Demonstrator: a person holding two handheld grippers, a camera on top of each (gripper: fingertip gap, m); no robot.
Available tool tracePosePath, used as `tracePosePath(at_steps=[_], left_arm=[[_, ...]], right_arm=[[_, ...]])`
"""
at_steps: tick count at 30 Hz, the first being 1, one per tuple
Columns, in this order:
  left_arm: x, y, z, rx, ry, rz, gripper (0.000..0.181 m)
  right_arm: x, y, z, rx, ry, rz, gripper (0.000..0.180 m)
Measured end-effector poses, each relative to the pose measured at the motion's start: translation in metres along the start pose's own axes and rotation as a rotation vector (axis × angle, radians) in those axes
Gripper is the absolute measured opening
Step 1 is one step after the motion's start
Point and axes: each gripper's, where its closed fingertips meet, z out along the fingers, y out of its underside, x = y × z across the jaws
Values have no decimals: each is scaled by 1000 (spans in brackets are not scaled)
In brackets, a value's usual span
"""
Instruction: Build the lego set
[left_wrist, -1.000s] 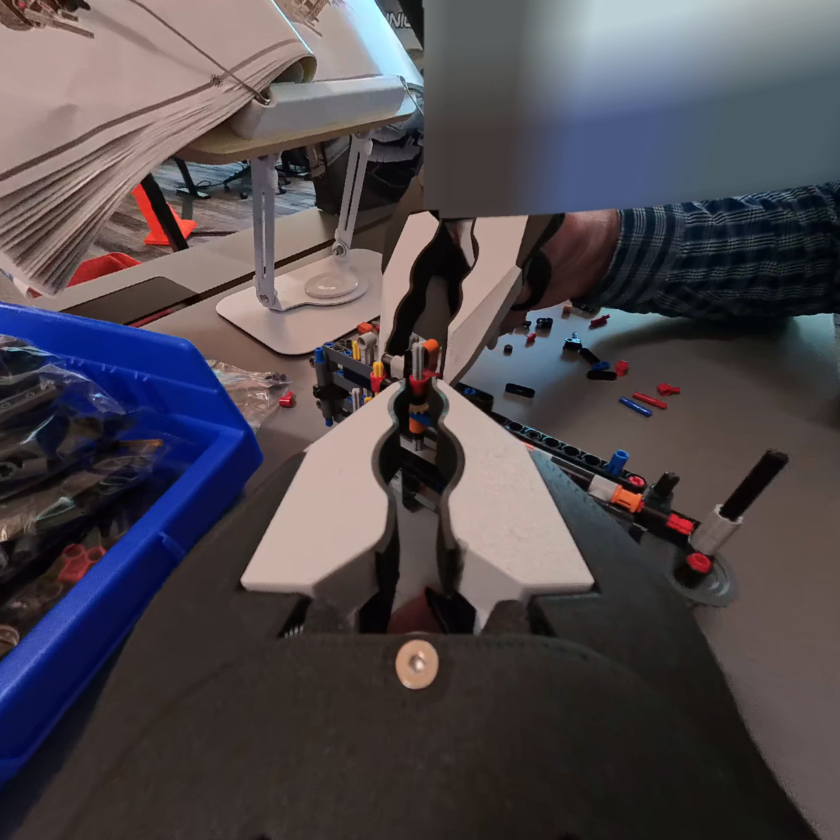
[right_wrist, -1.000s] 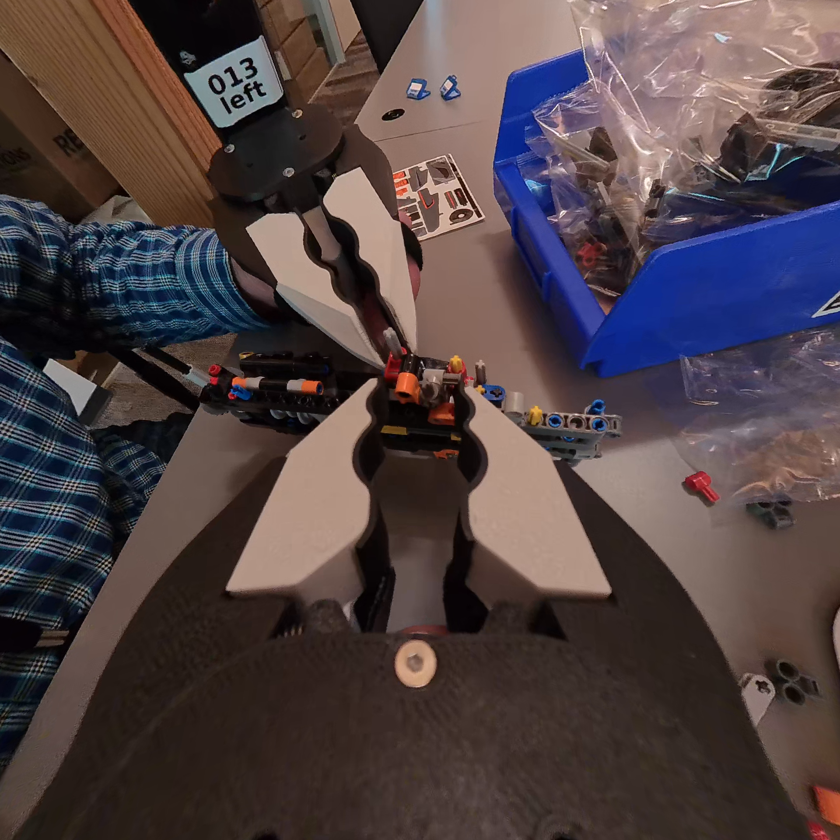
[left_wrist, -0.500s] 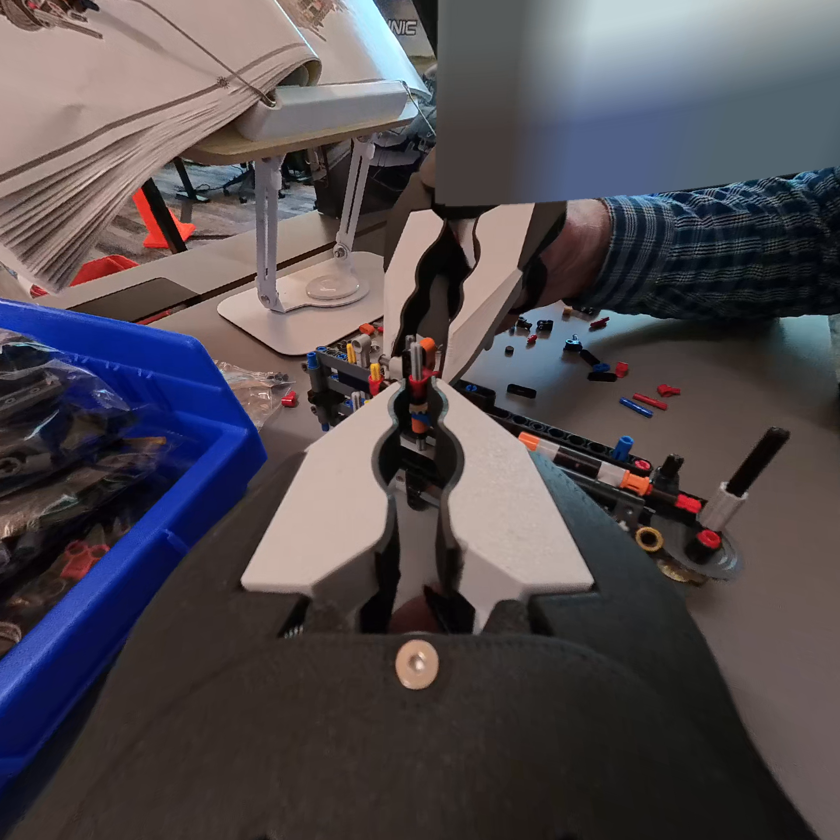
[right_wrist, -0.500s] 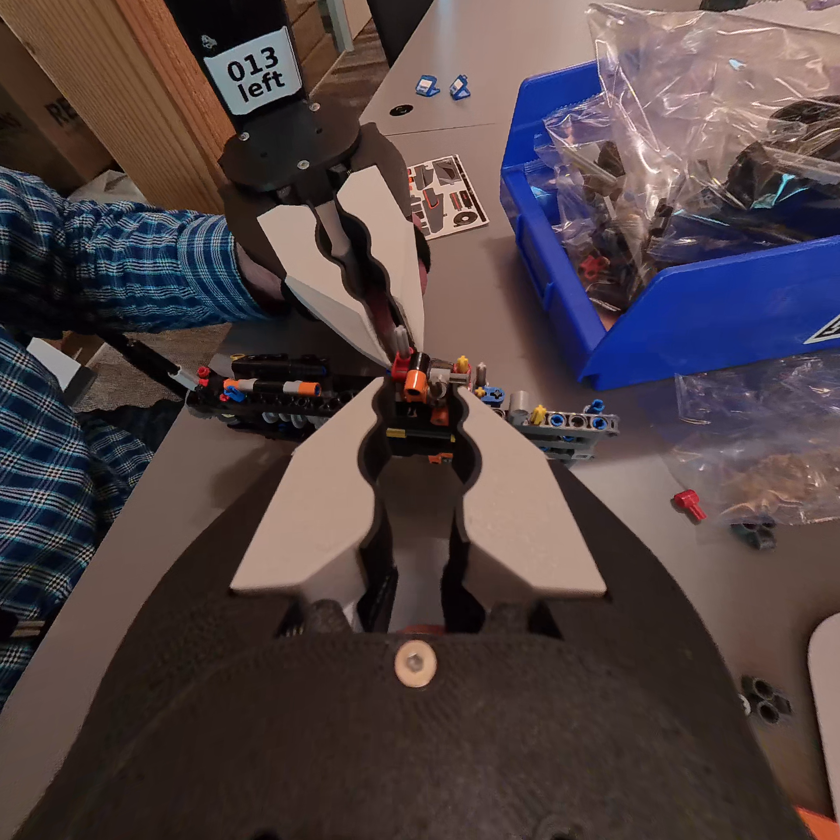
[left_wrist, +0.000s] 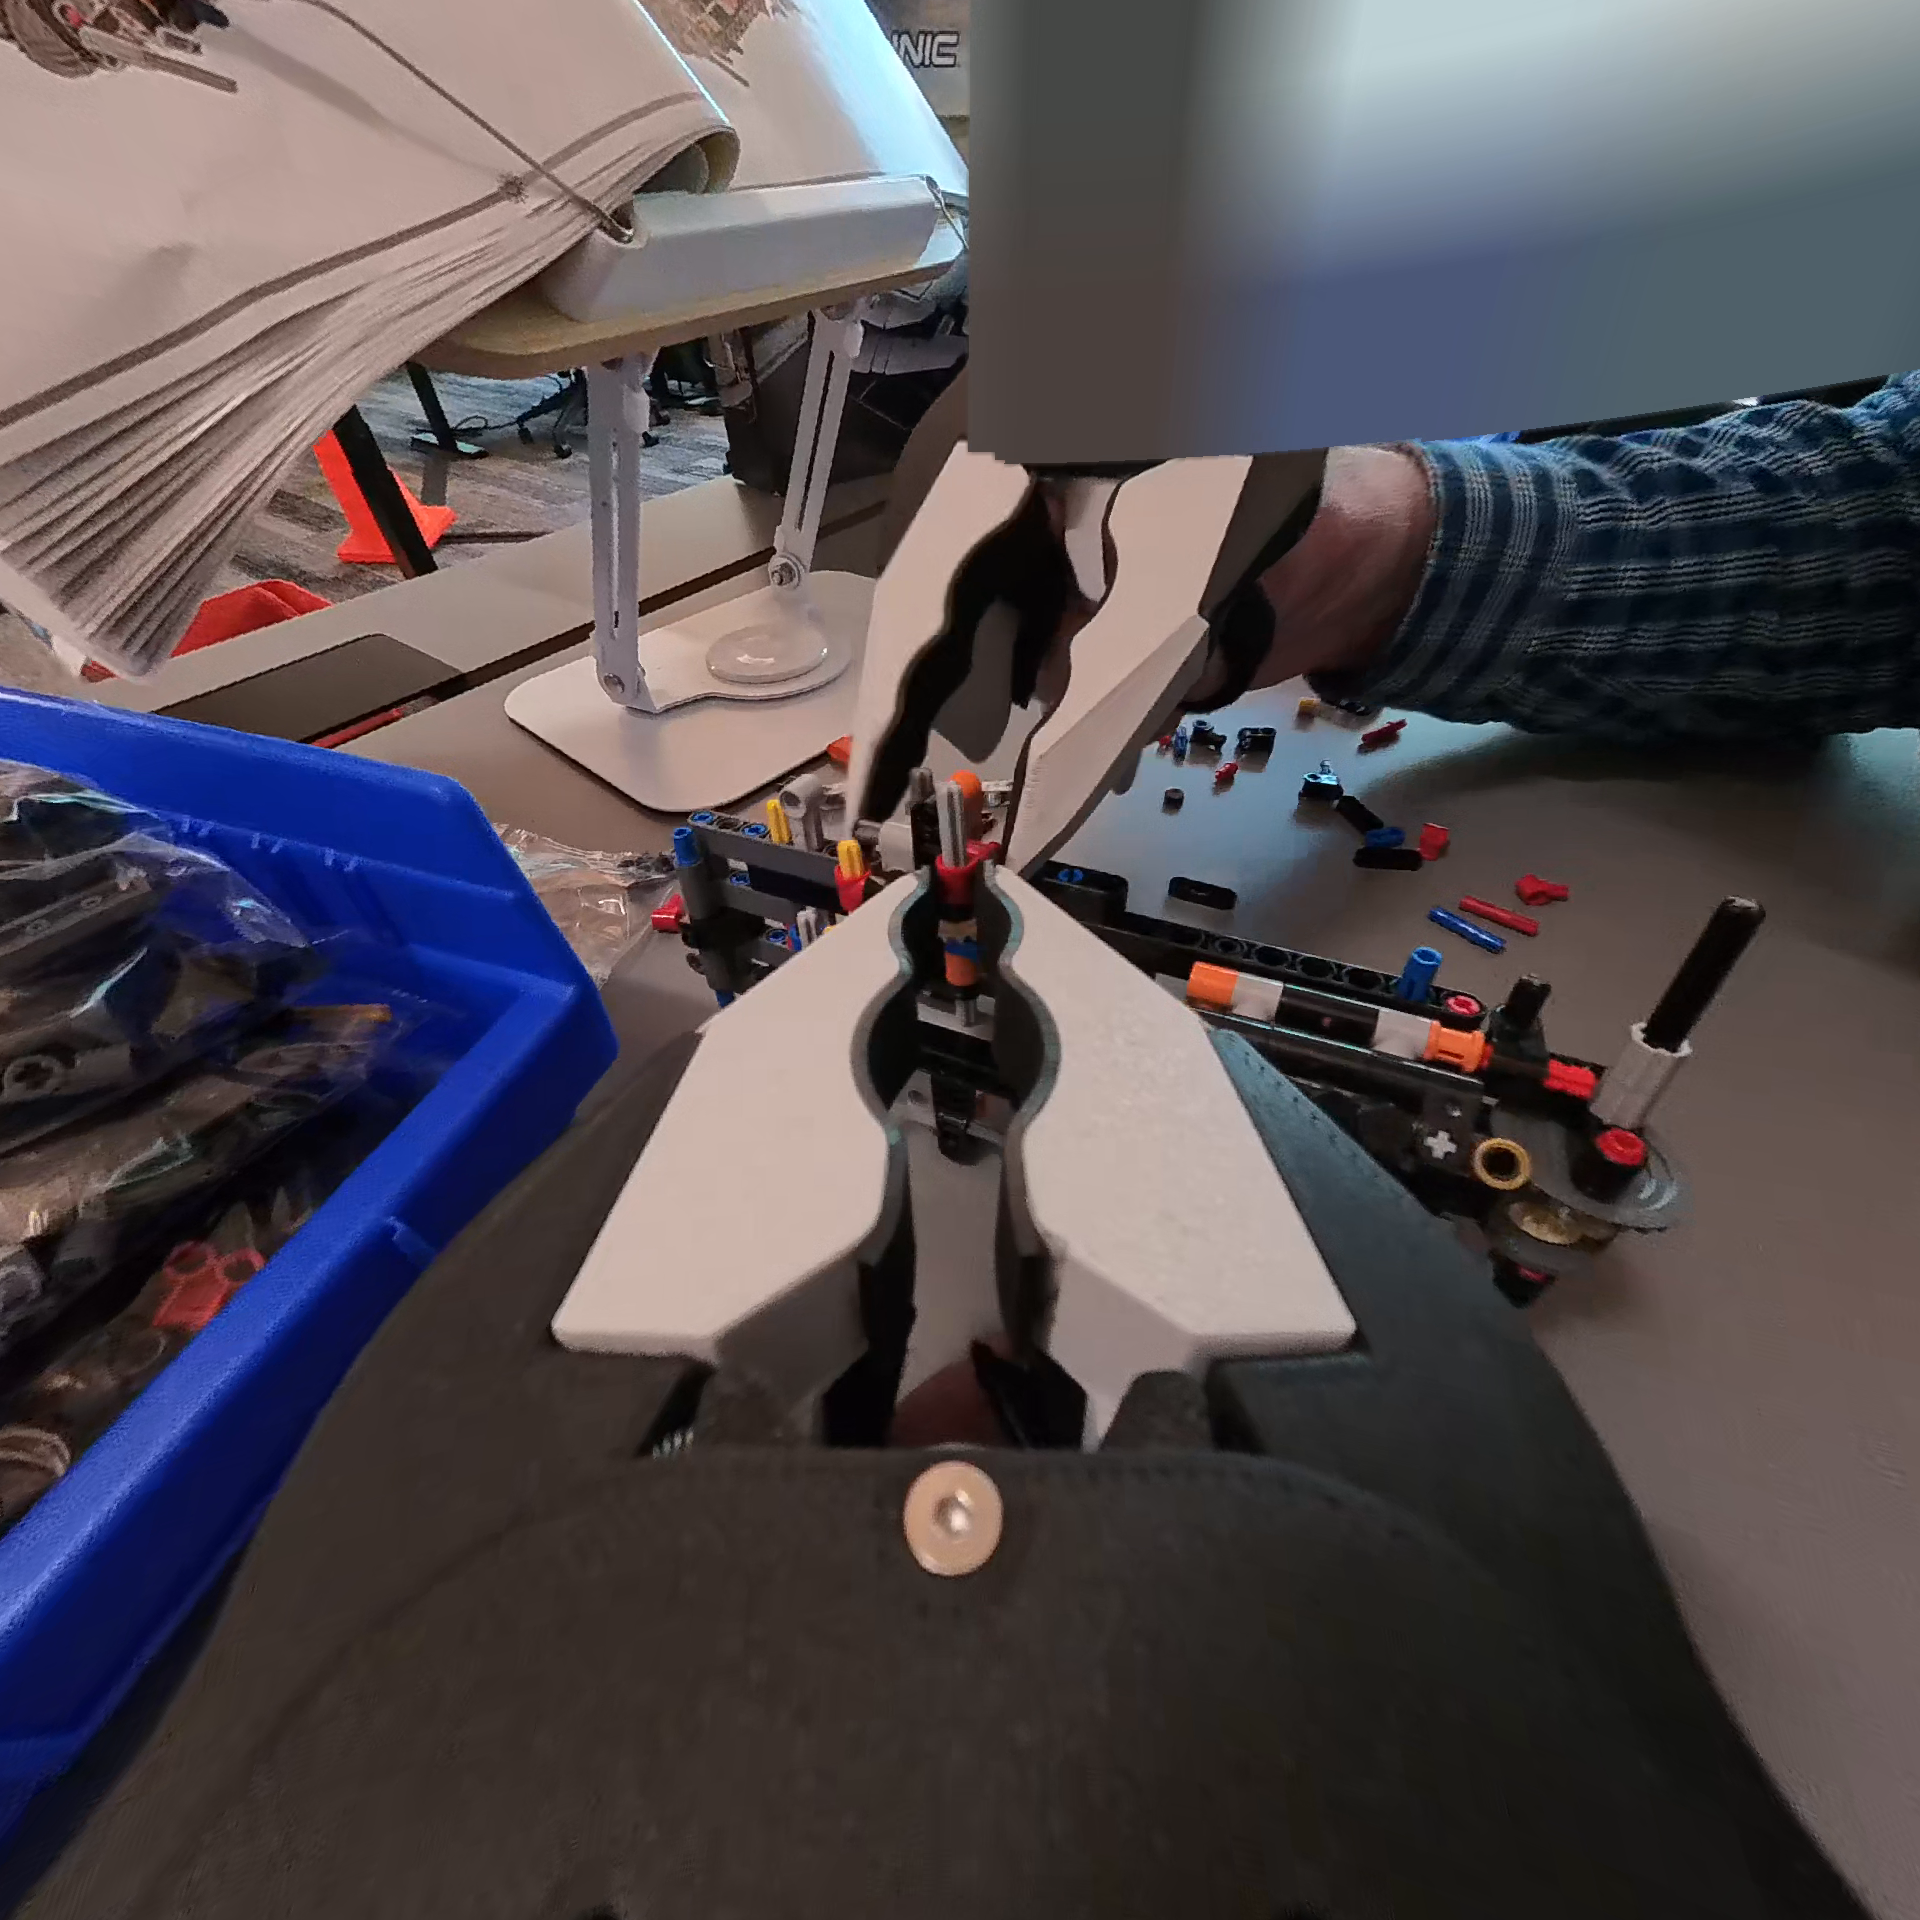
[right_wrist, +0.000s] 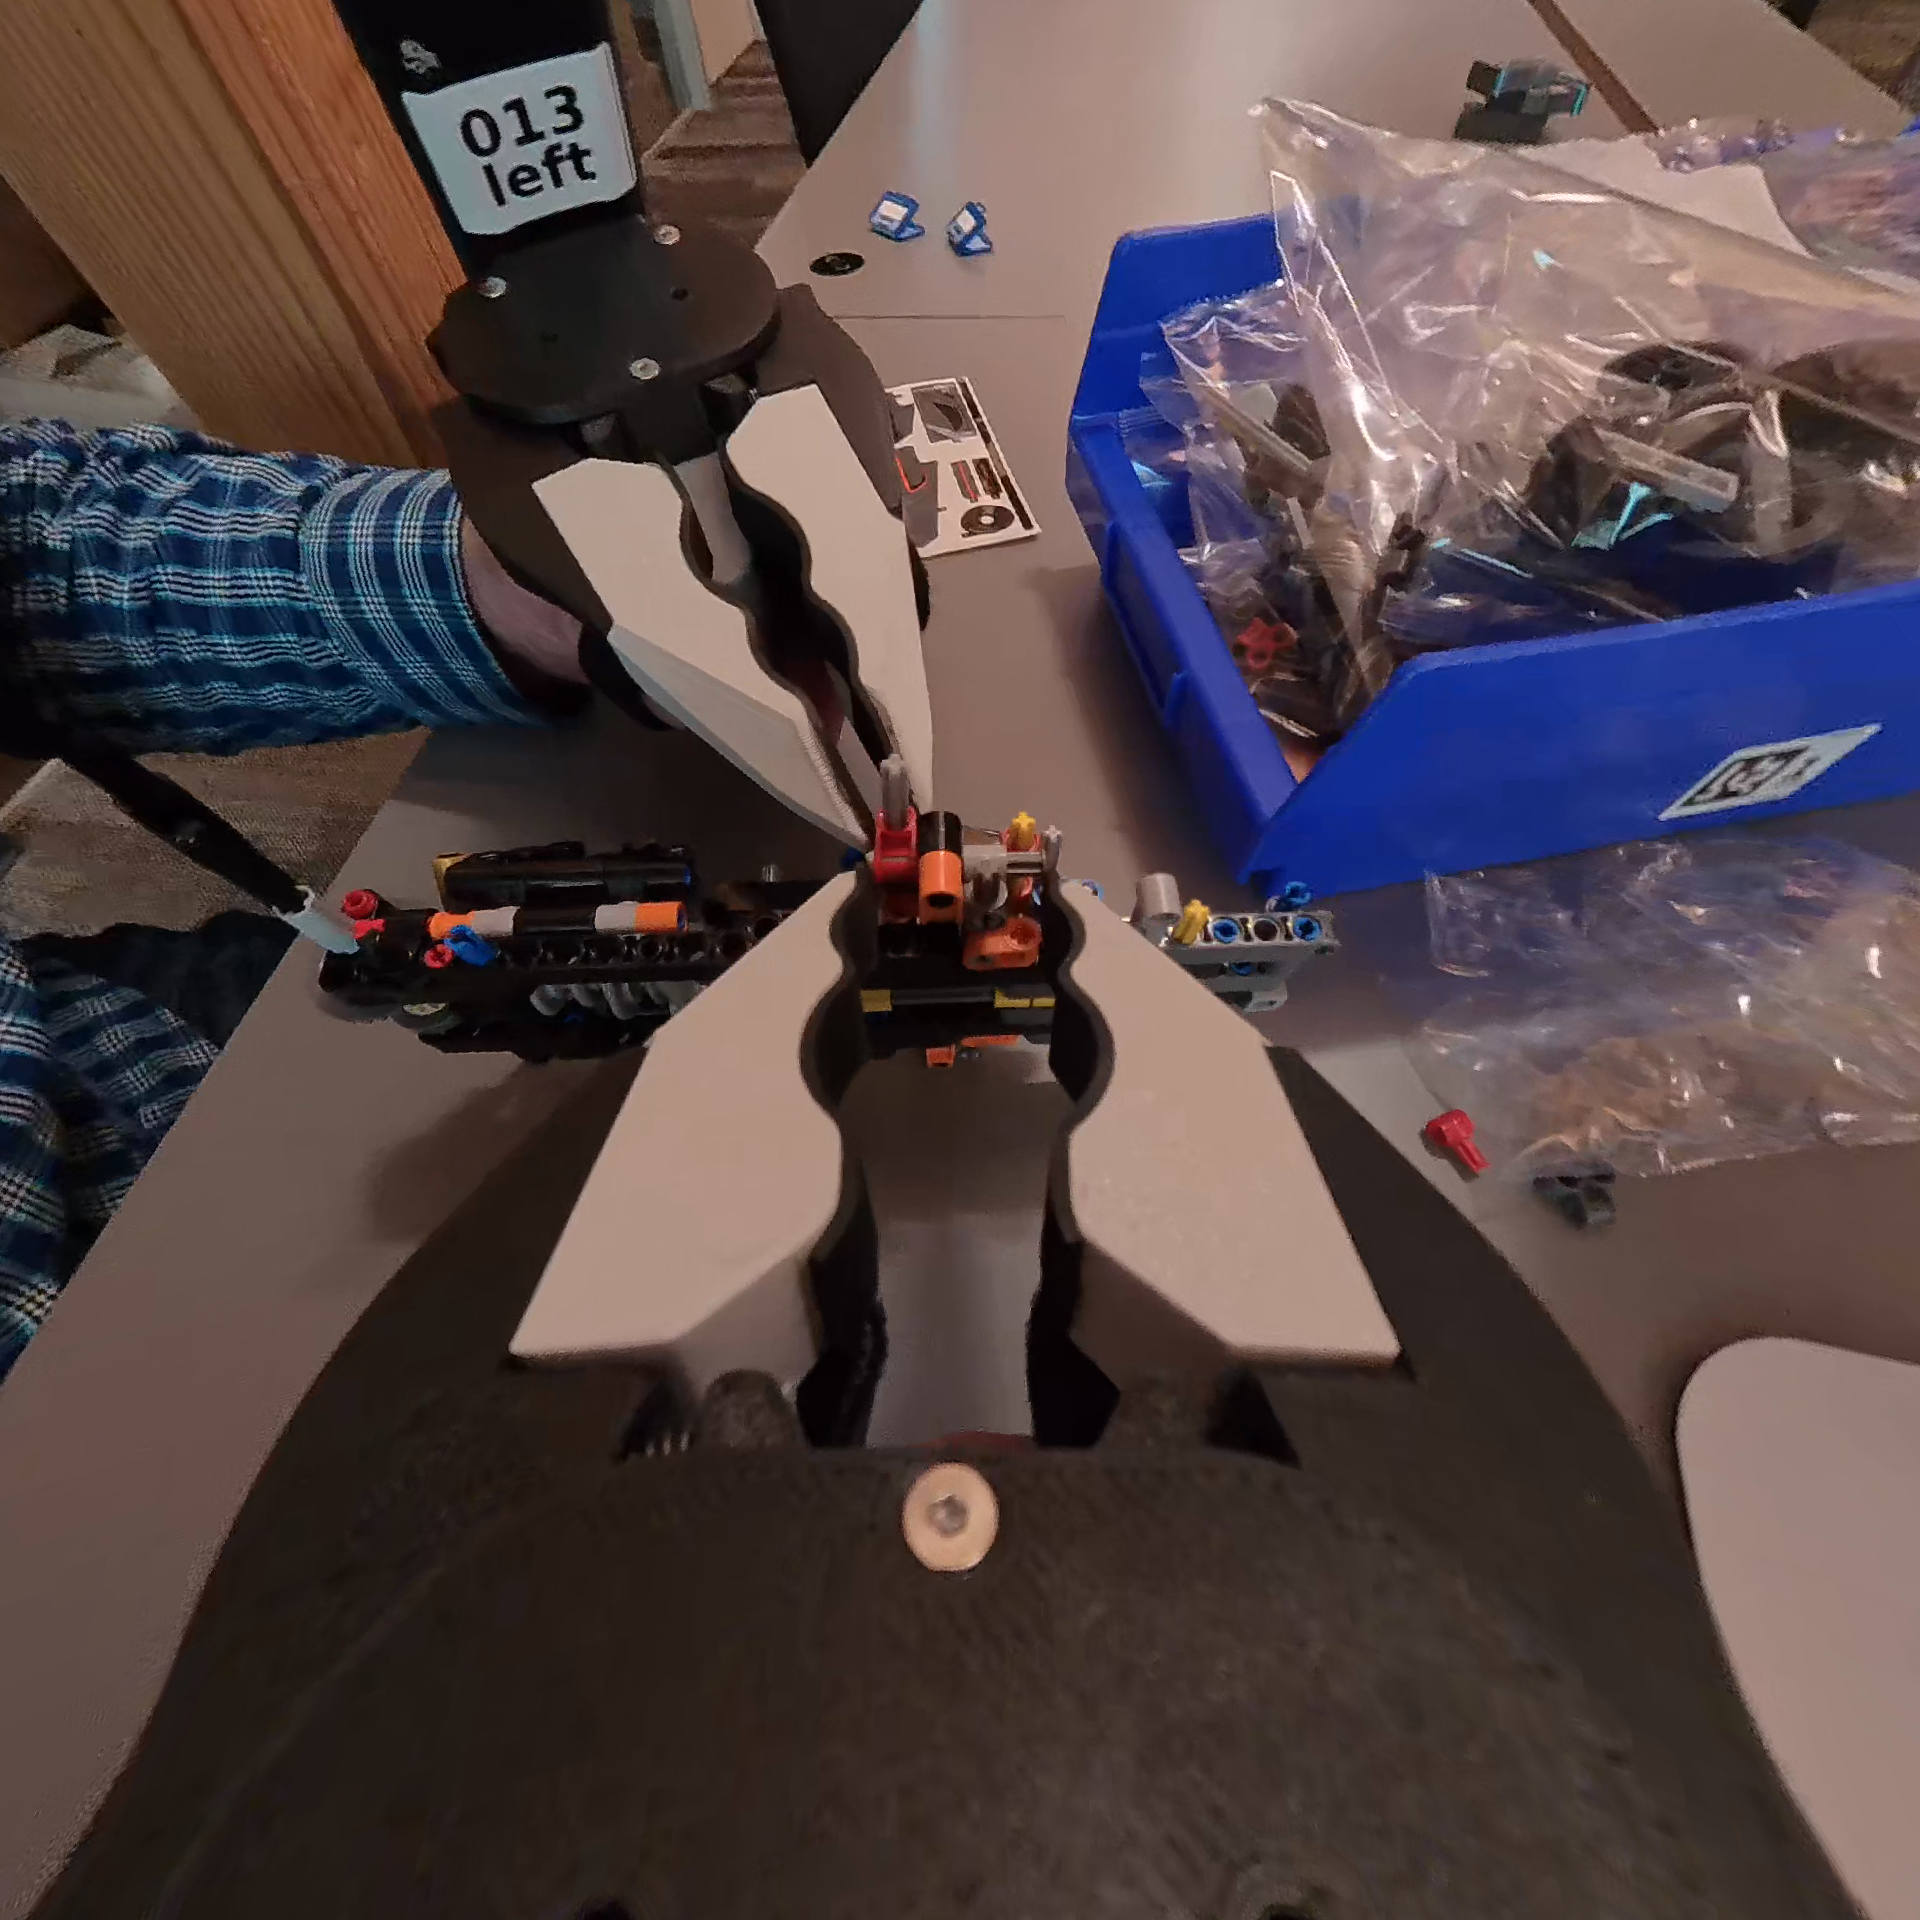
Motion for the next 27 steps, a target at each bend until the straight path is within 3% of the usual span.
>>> tracePosePath(at_steps=[27], left_arm=[[3,-1,3,1,49,2,5]], right_arm=[[-4,1,-1,28,-119,-103,30]])
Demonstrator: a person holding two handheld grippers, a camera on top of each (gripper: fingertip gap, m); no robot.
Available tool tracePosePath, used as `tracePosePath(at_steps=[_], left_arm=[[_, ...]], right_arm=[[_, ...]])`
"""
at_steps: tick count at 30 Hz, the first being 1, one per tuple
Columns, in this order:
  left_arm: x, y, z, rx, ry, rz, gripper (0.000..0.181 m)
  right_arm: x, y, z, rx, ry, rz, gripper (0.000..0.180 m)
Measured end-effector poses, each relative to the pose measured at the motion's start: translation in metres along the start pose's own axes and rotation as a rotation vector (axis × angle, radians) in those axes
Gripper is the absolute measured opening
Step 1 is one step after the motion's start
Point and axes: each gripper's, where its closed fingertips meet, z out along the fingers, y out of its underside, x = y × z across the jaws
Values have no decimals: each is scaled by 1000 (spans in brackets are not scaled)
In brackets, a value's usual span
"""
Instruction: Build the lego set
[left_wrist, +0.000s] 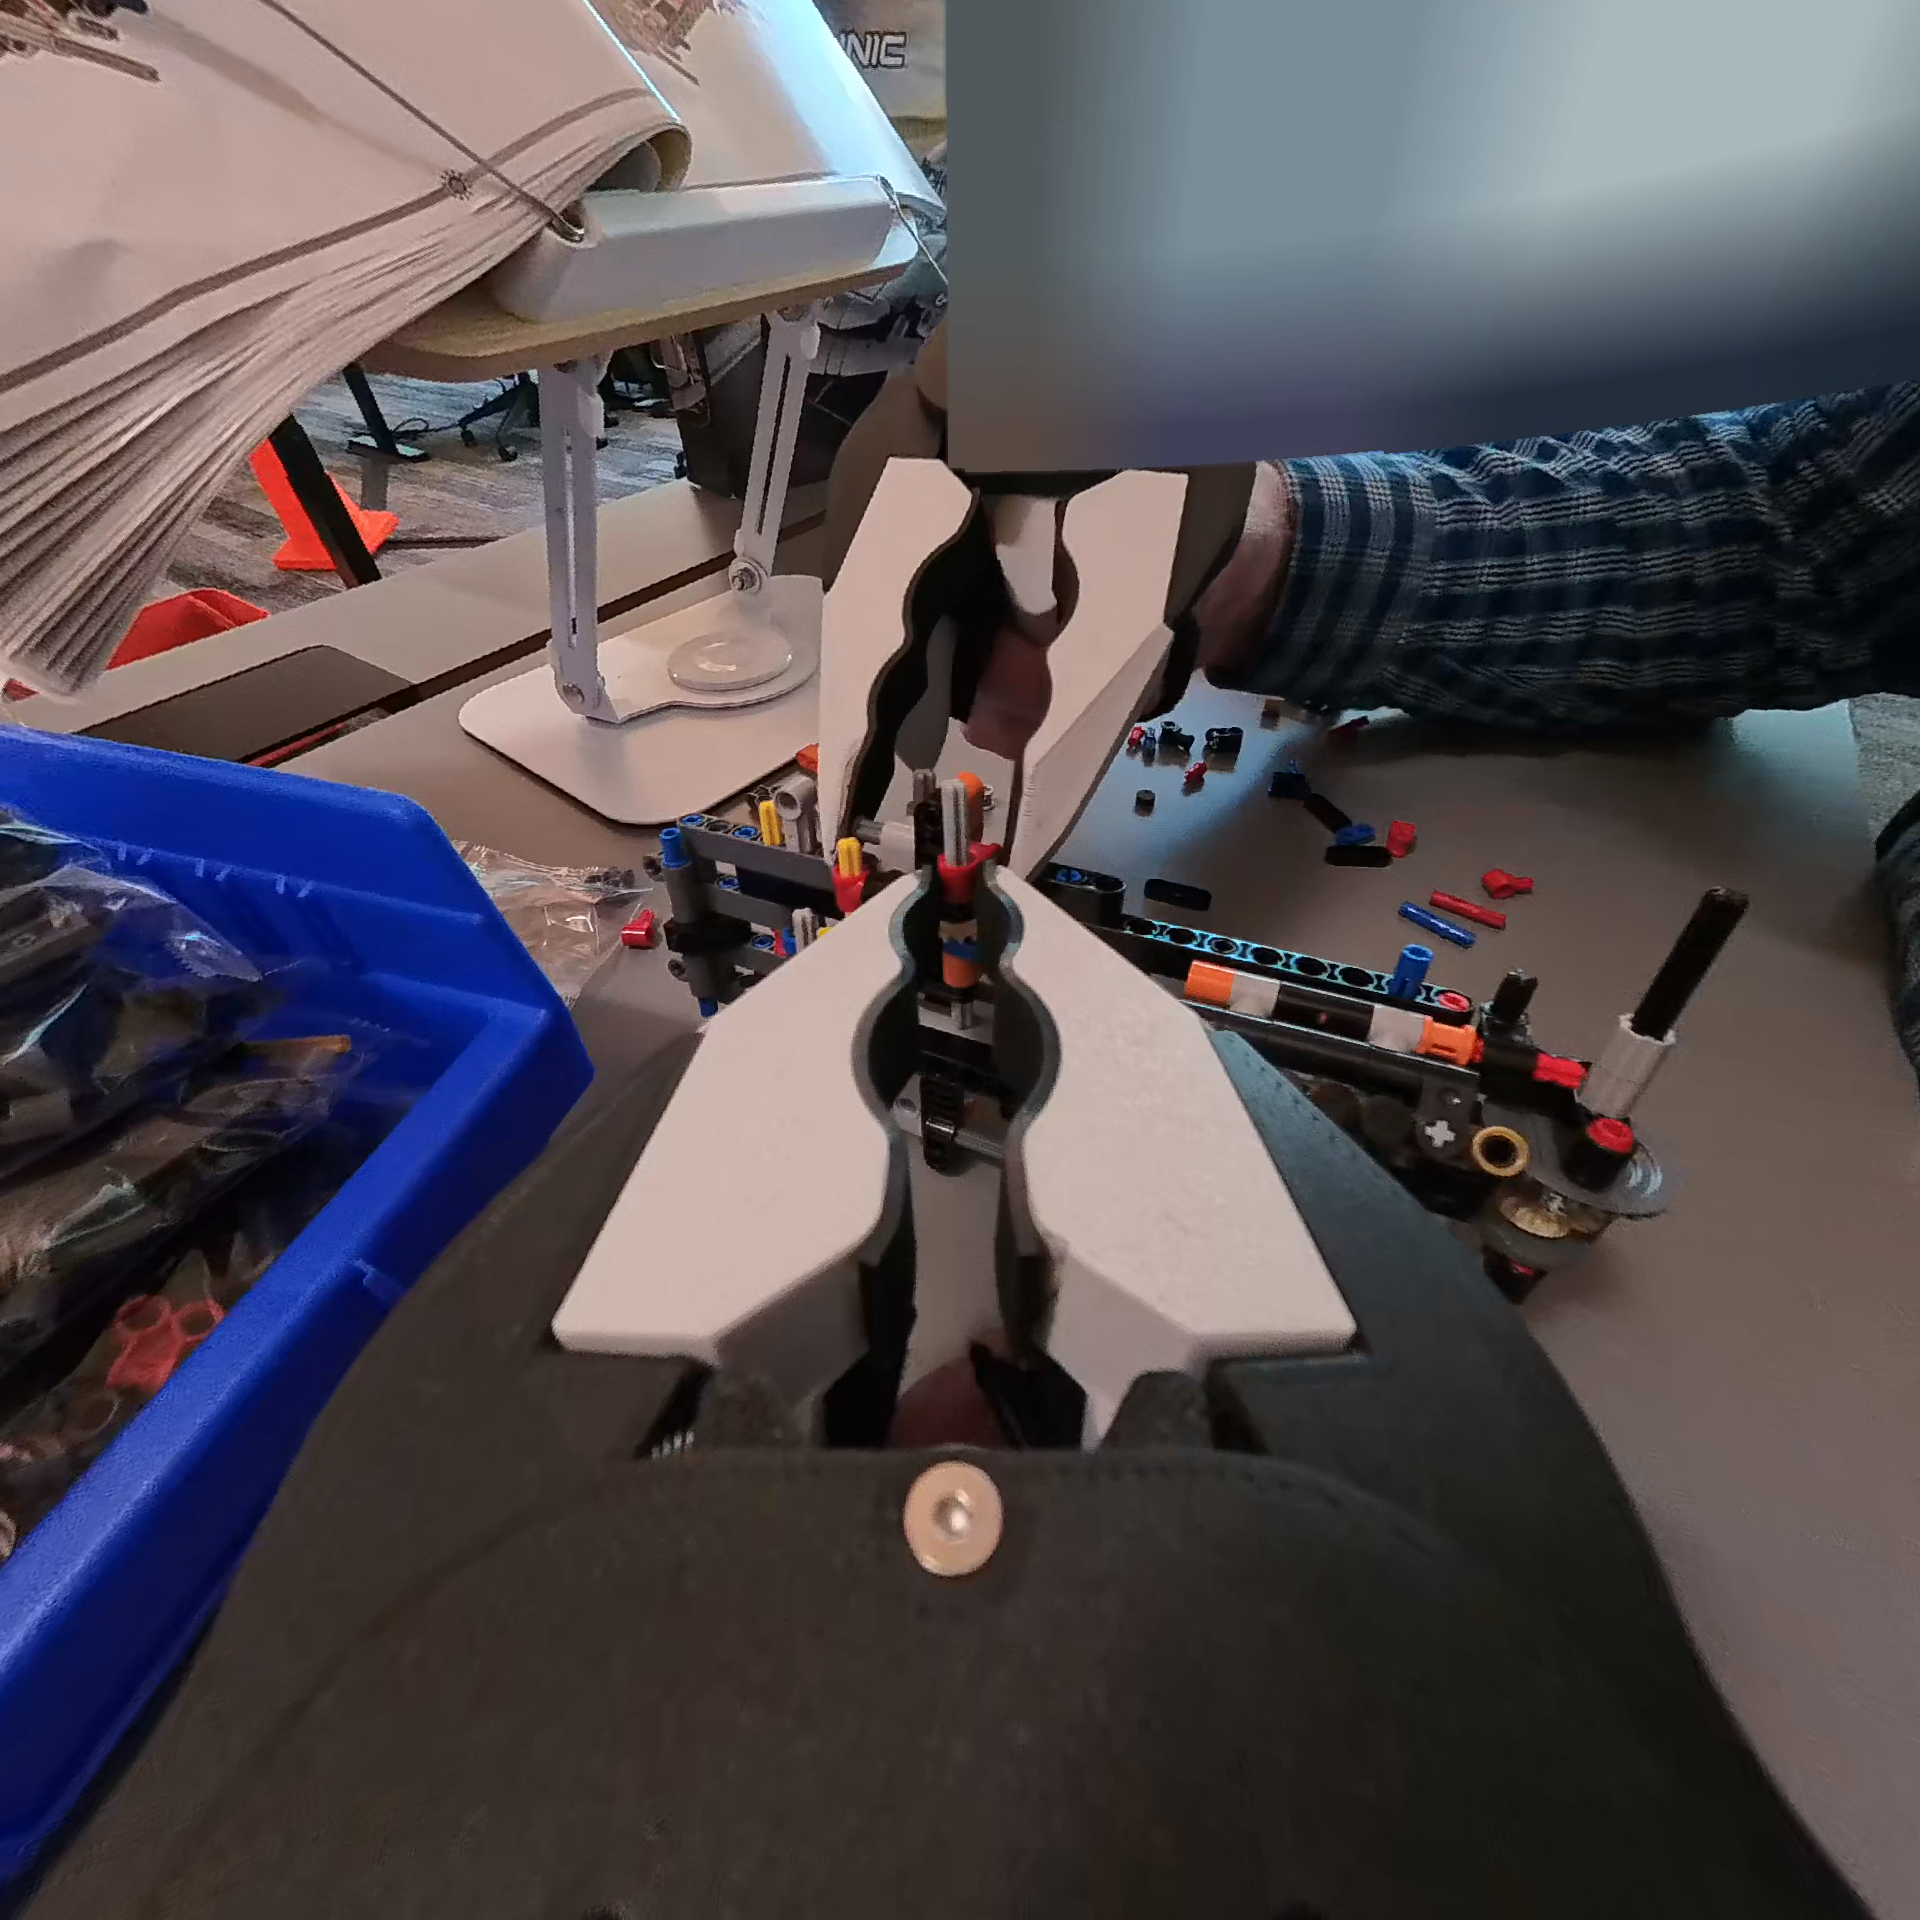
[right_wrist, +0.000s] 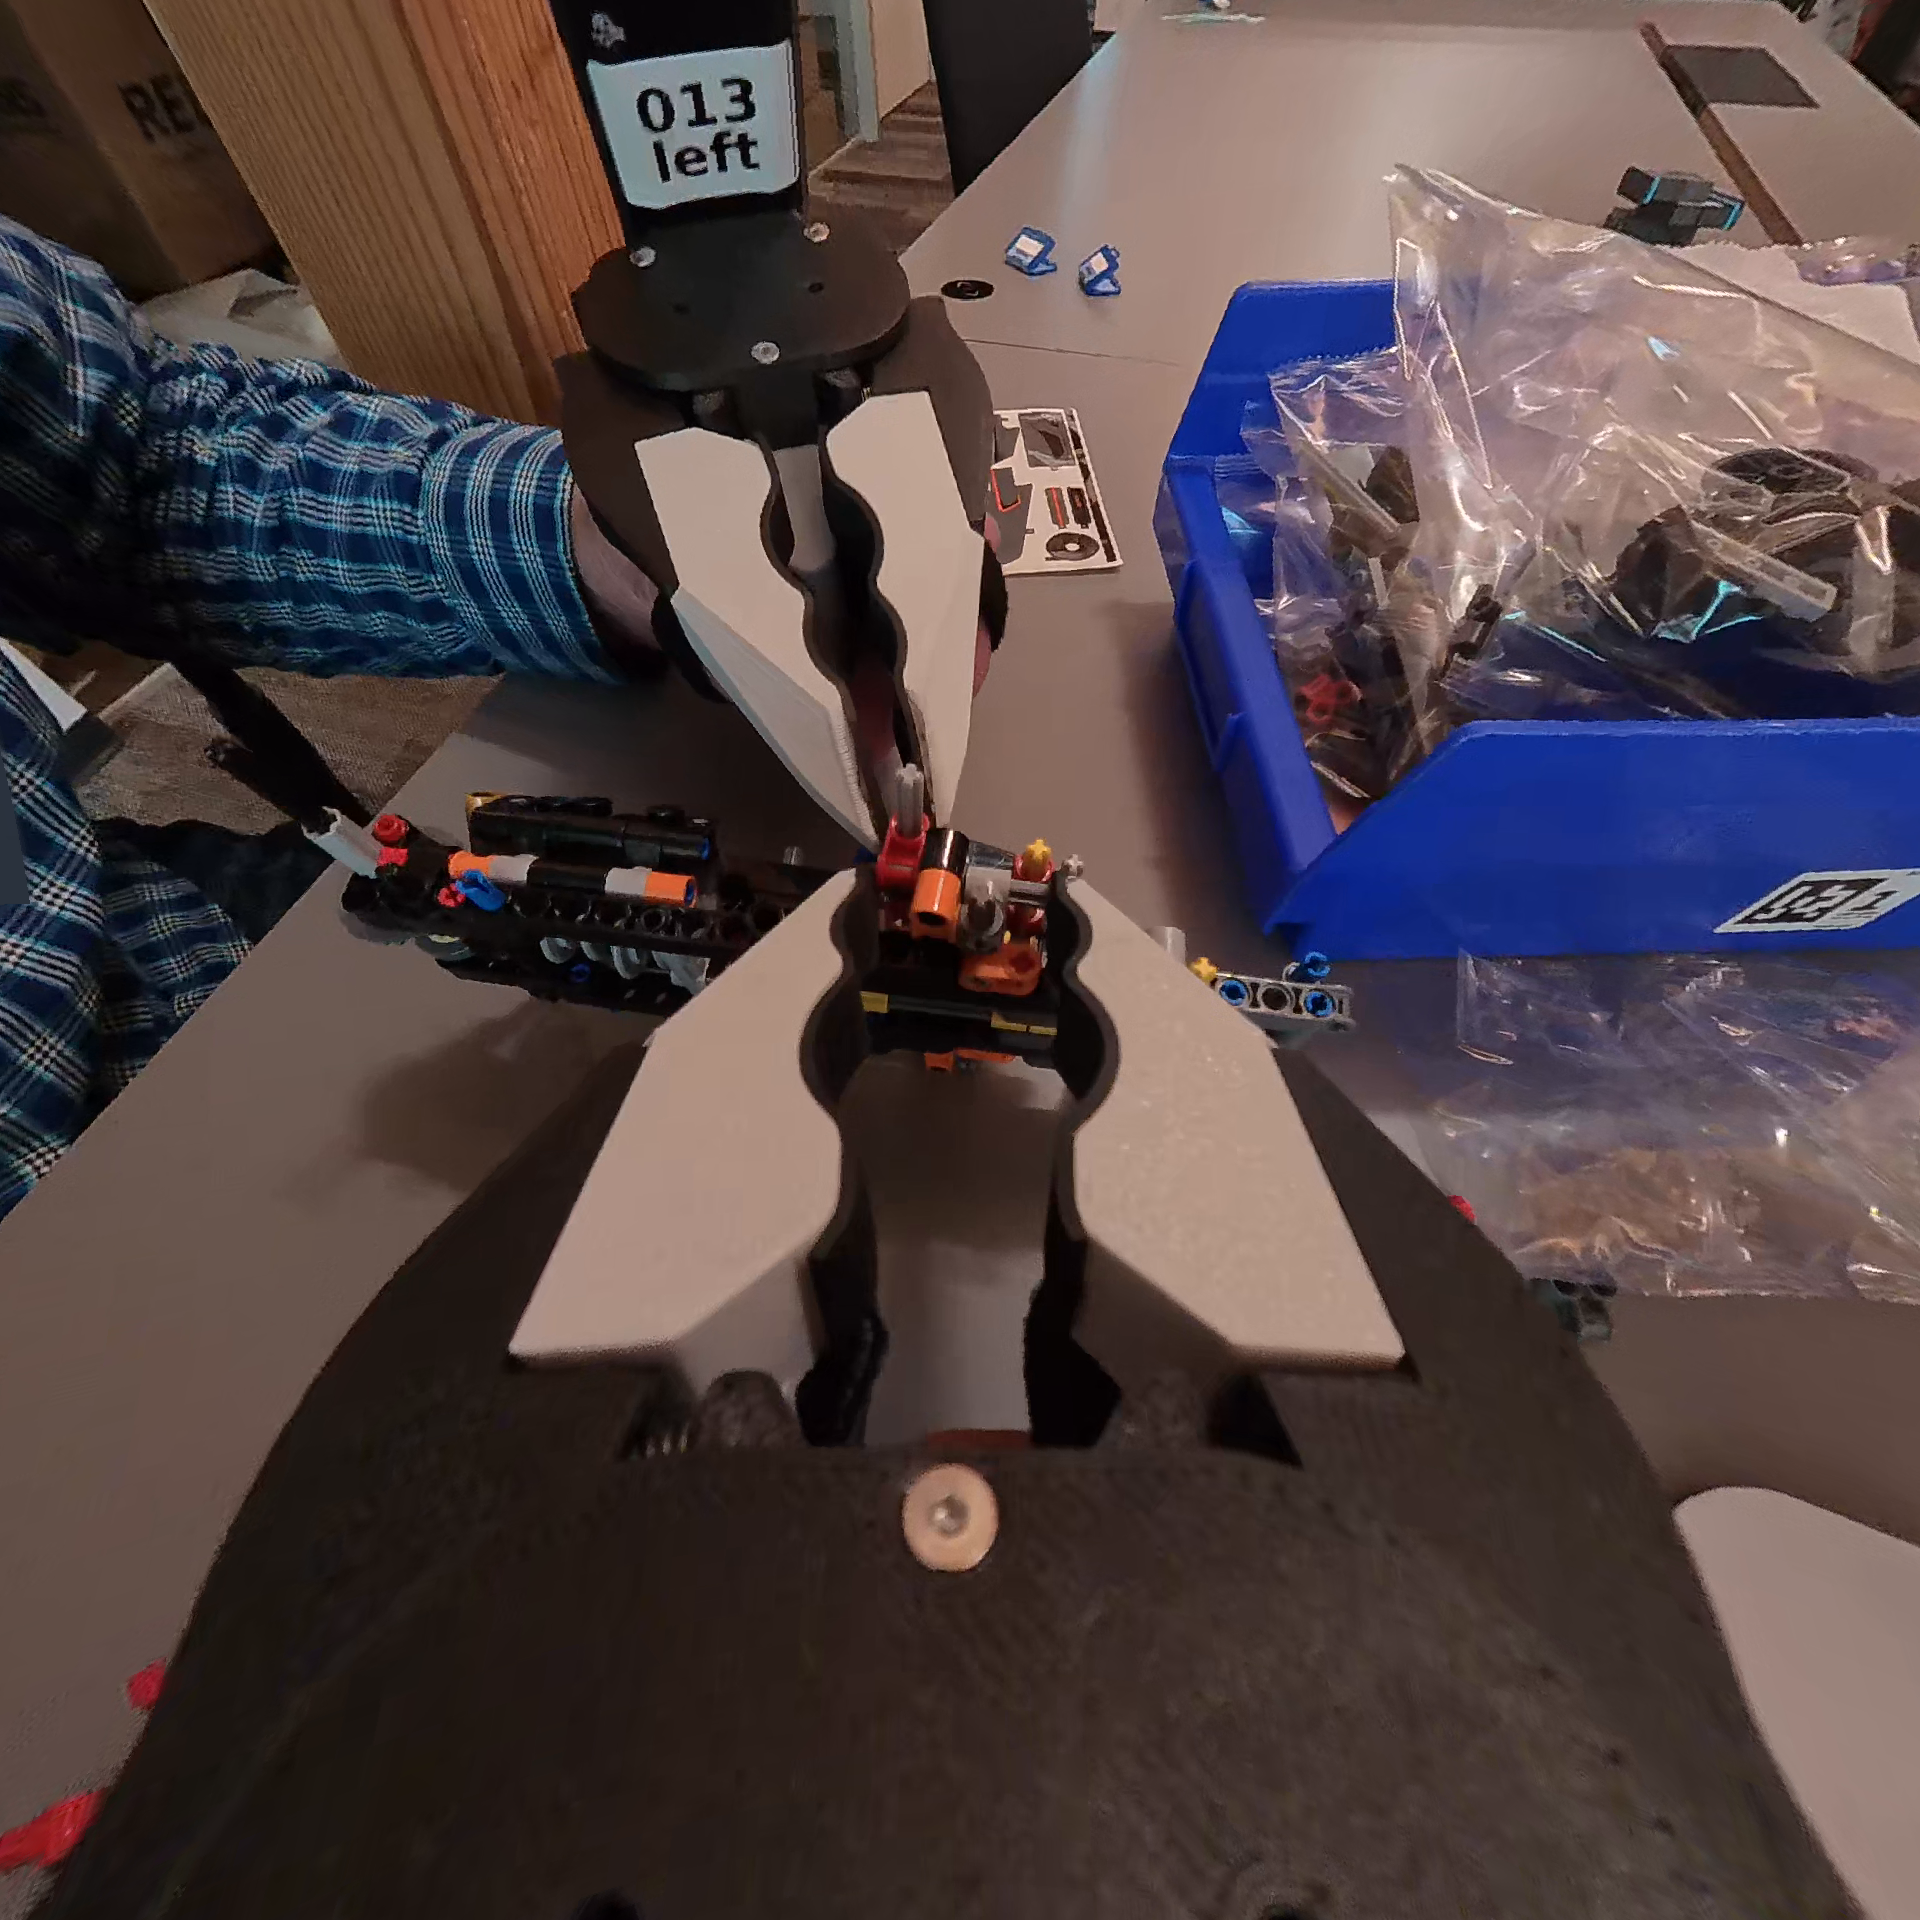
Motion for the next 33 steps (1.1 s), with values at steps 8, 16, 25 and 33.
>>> tracePosePath(at_steps=[8,16,25,33], left_arm=[[1,-1,3,-1,8,-4,5],[2,-1,4,0,11,-7,5],[3,-1,6,-2,13,-1,5],[2,-2,7,2,8,-9,5]], right_arm=[[-1,2,-3,-110,-78,-35,31],[-2,3,-4,-200,-129,-89,29],[-3,6,-7,-284,-180,-140,29],[-1,6,-7,-290,-192,-123,30]])
